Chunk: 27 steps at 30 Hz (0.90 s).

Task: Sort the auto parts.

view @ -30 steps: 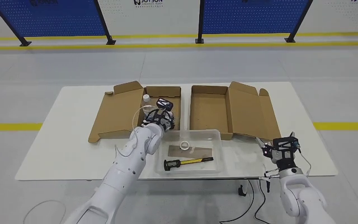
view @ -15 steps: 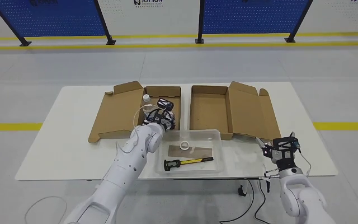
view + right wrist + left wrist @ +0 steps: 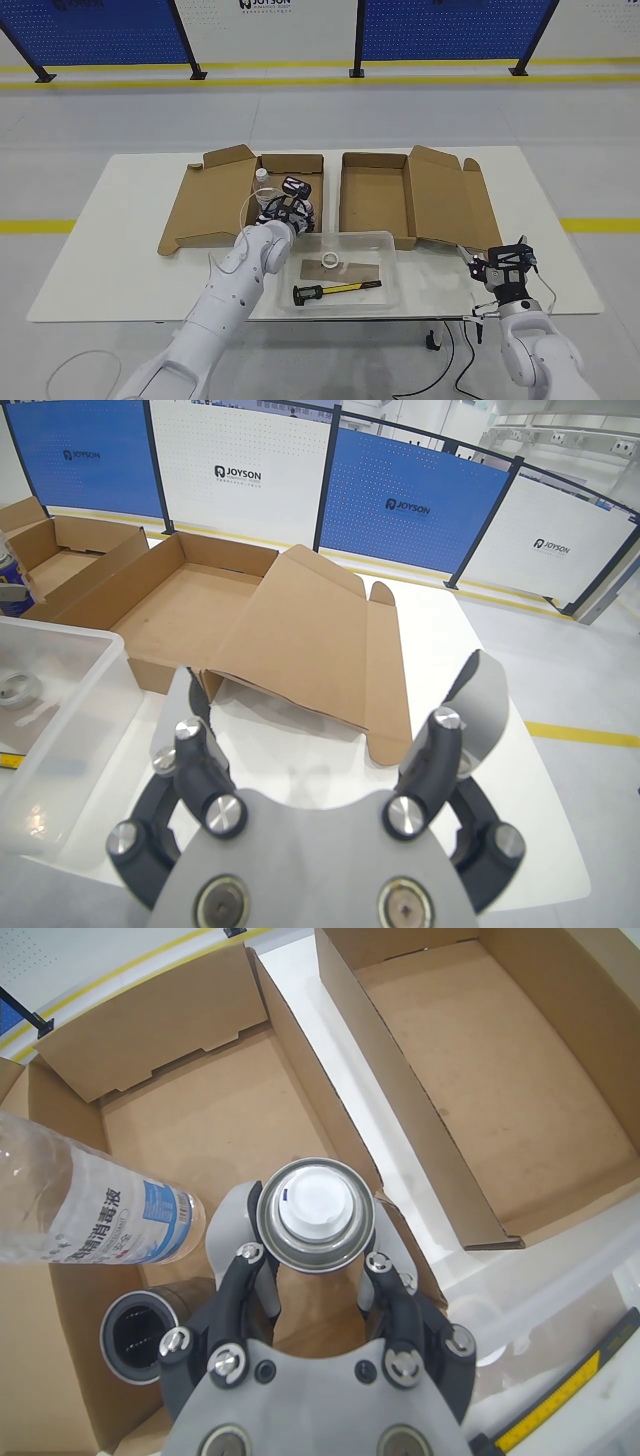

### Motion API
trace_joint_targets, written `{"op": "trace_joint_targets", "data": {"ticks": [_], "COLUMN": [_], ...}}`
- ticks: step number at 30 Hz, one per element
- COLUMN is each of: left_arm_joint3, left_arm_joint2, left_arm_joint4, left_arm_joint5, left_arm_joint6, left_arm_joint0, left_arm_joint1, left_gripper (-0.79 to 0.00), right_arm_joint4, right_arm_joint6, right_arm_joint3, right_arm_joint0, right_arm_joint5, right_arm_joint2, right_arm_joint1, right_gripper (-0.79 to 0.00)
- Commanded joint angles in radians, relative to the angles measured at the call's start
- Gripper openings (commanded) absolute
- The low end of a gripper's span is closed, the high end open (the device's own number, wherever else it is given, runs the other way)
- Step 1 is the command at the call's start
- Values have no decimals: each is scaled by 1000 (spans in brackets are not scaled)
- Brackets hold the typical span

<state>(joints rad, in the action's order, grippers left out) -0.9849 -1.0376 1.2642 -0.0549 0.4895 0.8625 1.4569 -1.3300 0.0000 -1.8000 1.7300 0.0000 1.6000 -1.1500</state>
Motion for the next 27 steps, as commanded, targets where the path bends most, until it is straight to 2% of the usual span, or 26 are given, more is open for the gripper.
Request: {"op": "trace_joint_targets", "data": {"ticks": [1, 5, 9, 13, 17, 21, 27], "left_arm_joint3": [-4, -10, -14, -20, -29, -56, -79], "left_arm_joint2": [0, -2, -4, -7, -14, -15, -26], "left_arm_joint4": [2, 3, 3, 8, 16, 27, 38], "left_arm_joint5": [4, 5, 5, 9, 8, 11, 10], "left_arm_joint6": [-1, -2, -3, -2, -1, 8, 17], "left_arm_joint0": [4, 10, 15, 20, 24, 38, 52], "left_arm_joint1": [0, 0, 0, -1, -3, -5, -9], "left_gripper": [-662, -643, -533, -471, -456, -480, -425], "right_arm_joint4": [0, 0, 0, 0, 0, 0, 0], "right_arm_joint6": [0, 0, 0, 0, 0, 0, 0], "right_arm_joint3": [0, 0, 0, 0, 0, 0, 0], "right_arm_joint0": [0, 0, 0, 0, 0, 0, 0], "right_arm_joint5": [0, 0, 0, 0, 0, 0, 0], "right_arm_joint2": [0, 0, 0, 0, 0, 0, 0], "right_arm_joint1": [0, 0, 0, 0, 0, 0, 0], "right_gripper": [0, 0, 0, 0, 0, 0, 0]}}
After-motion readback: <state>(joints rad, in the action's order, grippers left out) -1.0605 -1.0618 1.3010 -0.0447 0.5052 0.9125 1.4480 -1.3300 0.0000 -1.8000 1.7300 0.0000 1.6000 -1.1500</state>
